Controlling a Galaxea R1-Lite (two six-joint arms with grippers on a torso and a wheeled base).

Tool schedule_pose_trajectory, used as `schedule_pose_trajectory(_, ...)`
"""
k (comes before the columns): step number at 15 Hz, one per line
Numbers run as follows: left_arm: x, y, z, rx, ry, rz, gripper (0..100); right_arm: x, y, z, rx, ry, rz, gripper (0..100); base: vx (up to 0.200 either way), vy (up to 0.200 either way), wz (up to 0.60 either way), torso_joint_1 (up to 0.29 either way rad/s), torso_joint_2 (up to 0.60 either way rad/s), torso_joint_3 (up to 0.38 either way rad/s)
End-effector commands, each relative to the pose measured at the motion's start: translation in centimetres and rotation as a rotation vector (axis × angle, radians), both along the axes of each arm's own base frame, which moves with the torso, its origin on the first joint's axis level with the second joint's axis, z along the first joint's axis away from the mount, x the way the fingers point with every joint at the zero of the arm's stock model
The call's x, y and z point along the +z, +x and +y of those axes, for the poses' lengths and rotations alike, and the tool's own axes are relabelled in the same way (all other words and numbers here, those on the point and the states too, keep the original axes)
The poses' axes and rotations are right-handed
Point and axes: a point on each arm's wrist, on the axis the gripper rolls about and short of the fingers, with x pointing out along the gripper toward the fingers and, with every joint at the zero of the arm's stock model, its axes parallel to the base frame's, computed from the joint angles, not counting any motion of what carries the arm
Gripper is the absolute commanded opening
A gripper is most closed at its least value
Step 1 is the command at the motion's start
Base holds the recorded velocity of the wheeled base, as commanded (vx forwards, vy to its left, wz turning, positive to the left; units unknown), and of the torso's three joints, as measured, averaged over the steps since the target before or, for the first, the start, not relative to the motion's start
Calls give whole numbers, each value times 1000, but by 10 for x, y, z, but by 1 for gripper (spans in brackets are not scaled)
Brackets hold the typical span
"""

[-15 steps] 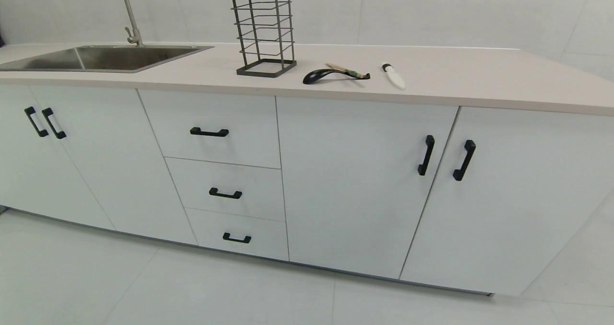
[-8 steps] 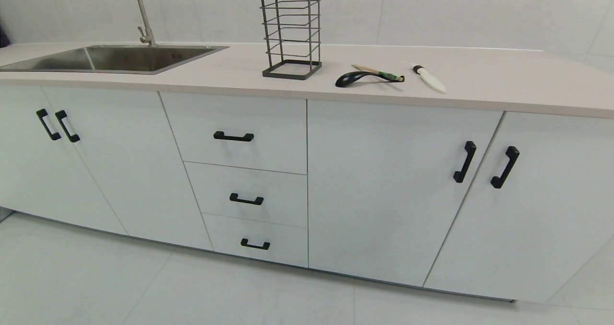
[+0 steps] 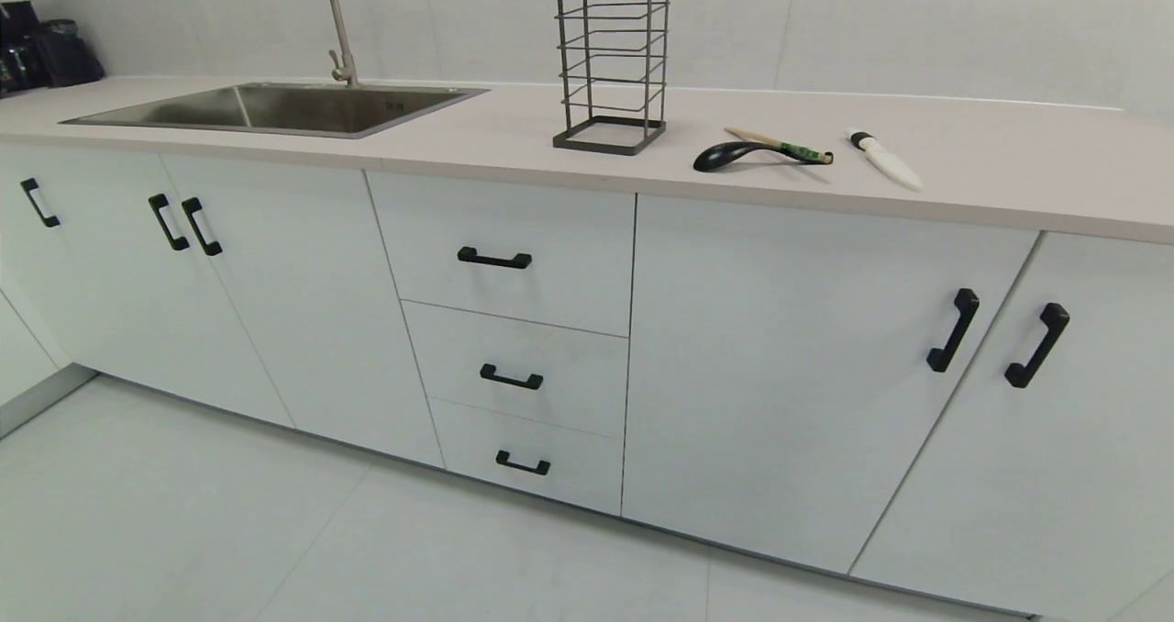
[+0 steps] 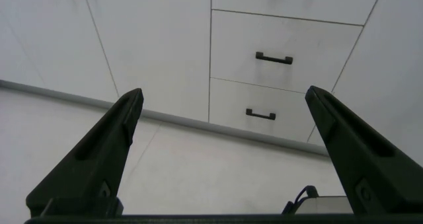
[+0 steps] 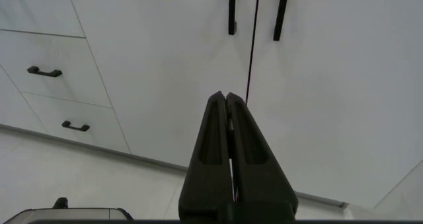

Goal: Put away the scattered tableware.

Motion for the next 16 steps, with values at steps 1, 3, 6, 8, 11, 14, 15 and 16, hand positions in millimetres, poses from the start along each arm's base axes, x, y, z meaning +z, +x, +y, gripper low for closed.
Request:
schedule_pose_trajectory(1, 0, 0, 0, 1, 0, 2, 100, 0, 0, 0, 0, 0, 2, 0, 200, 200, 0, -7, -7, 7)
schedule_pose_trajectory(3, 0, 0, 0, 2, -1, 0, 100, 0, 0, 0, 0, 2, 4, 0, 0, 0, 0, 0, 0, 0)
schedule_pose_trajectory(6, 0, 0, 0, 2, -1, 0, 100, 0, 0, 0, 0, 2, 1, 0, 0, 0, 0, 0, 0, 0)
schedule_pose_trajectory(8, 0, 0, 0, 2, -1, 2, 100, 0, 0, 0, 0, 2, 1, 0, 0, 0, 0, 0, 0, 0)
schedule_pose_trajectory(11, 0, 0, 0, 2, -1, 0, 100, 0, 0, 0, 0, 2, 1, 0, 133, -133, 0, -2, -3, 2)
schedule_pose_trajectory(14, 0, 0, 0, 4, -4, 1, 100, 0, 0, 0, 0, 2, 1, 0, 67, -67, 0, -2, -1, 1)
schedule_pose_trajectory(15, 0, 0, 0, 4, -4, 1, 100, 0, 0, 0, 0, 3, 1, 0, 0, 0, 0, 0, 0, 0)
schedule_pose_trajectory(16, 0, 0, 0, 4, -4, 1, 100, 0, 0, 0, 0, 3, 1, 0, 0, 0, 0, 0, 0, 0)
